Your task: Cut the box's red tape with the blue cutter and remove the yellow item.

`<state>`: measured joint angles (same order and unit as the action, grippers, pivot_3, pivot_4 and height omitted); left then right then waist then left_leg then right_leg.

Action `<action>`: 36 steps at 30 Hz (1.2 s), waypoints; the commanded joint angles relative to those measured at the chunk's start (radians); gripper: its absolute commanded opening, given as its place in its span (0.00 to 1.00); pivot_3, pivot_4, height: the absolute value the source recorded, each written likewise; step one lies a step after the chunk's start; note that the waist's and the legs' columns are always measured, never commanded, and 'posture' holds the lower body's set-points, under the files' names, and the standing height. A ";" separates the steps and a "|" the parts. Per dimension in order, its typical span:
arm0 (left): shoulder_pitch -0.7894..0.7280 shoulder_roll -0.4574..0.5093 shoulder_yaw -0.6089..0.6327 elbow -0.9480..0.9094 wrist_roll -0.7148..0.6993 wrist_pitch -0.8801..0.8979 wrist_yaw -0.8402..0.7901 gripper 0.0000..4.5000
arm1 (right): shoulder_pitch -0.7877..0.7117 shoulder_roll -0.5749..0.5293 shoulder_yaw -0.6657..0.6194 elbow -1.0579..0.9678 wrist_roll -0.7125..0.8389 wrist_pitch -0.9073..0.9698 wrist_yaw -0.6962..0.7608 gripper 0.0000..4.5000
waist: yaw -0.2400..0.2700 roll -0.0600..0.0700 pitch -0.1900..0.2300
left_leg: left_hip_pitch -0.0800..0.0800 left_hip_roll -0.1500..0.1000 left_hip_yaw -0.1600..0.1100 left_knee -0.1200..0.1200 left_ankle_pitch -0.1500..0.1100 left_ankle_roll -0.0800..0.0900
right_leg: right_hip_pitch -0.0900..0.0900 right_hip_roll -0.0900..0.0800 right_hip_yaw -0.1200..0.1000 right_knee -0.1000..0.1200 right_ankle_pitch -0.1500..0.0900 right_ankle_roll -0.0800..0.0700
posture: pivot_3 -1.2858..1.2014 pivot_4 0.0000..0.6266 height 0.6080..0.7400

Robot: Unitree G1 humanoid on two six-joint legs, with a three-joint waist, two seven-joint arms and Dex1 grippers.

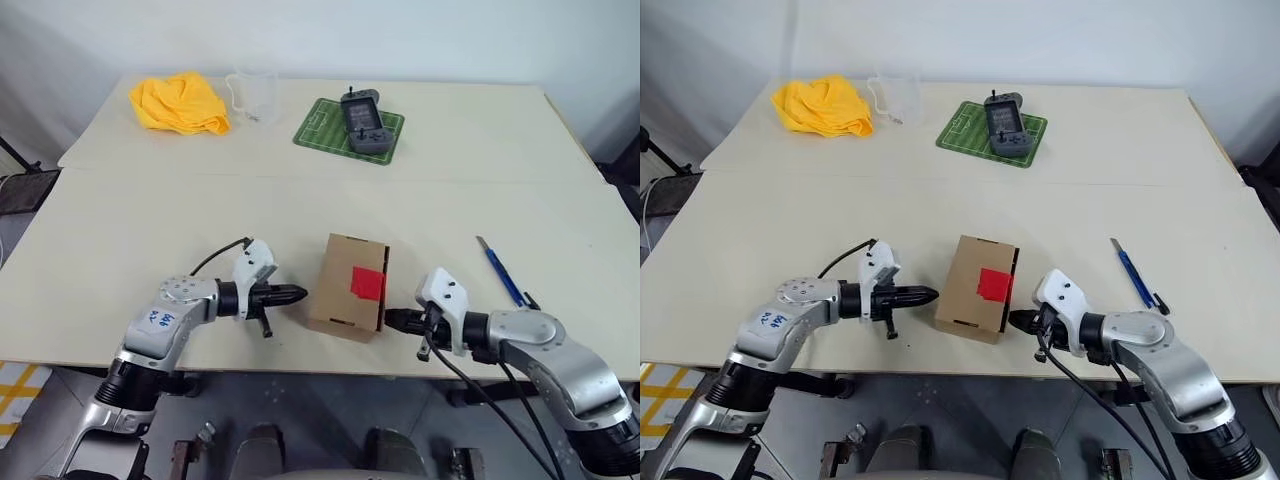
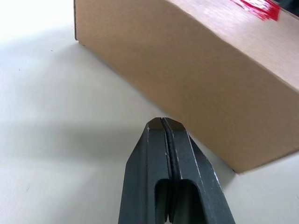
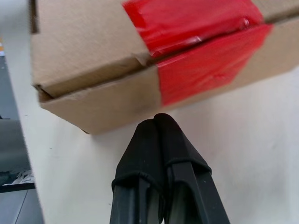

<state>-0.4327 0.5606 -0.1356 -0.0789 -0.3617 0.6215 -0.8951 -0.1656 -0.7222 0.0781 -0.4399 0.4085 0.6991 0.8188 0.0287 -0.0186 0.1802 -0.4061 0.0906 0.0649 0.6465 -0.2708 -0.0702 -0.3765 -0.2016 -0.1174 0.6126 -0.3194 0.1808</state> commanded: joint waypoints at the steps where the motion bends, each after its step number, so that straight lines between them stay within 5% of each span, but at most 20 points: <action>1: 0.005 0.014 0.040 -0.055 -0.047 0.000 -0.033 0.00 | 0.022 -0.041 -0.109 -0.045 0.040 0.023 -0.002 0.01 | 0.001 0.000 0.000 | 0.000 0.000 0.000 0.000 0.000 0.000 | 0.000 0.000 0.000 0.000 0.000 0.000 | 0.52 0.24 1.00; 15: 0.004 -0.045 -0.067 -0.068 -0.032 0.017 -0.051 0.00 | -0.125 0.089 -0.014 0.099 -0.055 -0.068 -0.074 0.01 | -0.003 0.000 0.000 | 0.000 0.000 0.000 0.000 0.000 0.000 | 0.000 0.000 0.000 0.001 0.000 0.000 | 0.52 0.24 1.00; 24: -0.013 0.113 0.008 -0.068 -0.047 -0.037 -0.159 0.00 | -0.042 -0.054 -0.202 0.031 0.031 0.054 -0.037 0.01 | -0.001 0.000 0.000 | 0.000 0.000 0.000 -0.001 0.000 0.000 | -0.001 0.000 0.000 0.000 0.000 0.000 | 0.52 0.24 1.00; 30: -0.154 0.070 0.043 -0.024 -0.124 -0.080 -0.255 0.00 | -0.043 -0.185 -0.447 -0.096 0.310 0.468 -0.039 0.44 | 0.008 0.000 0.000 | 0.000 0.000 0.000 0.000 0.000 0.000 | 0.000 0.000 0.000 0.000 0.000 0.000 | 0.52 0.24 1.00; 36: -0.272 -0.034 -0.038 0.061 -0.035 -0.157 -0.229 0.00 | -0.298 -0.146 -0.504 -0.096 0.557 0.910 -0.191 0.88 | -0.003 0.000 0.000 | 0.000 0.000 0.000 0.000 0.000 0.000 | 0.000 0.000 0.000 0.000 0.000 0.000 | 0.52 0.24 1.00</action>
<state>-0.6828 0.5385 -0.1590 -0.0367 -0.4275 0.5014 -1.1322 -0.4185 -0.8866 -0.4102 -0.5229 0.8836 1.5315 0.6914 0.0257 -0.0185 0.1802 -0.4061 0.0906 0.0649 0.6462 -0.2710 -0.0700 -0.3766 -0.2014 -0.1172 0.6129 -0.3193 0.1807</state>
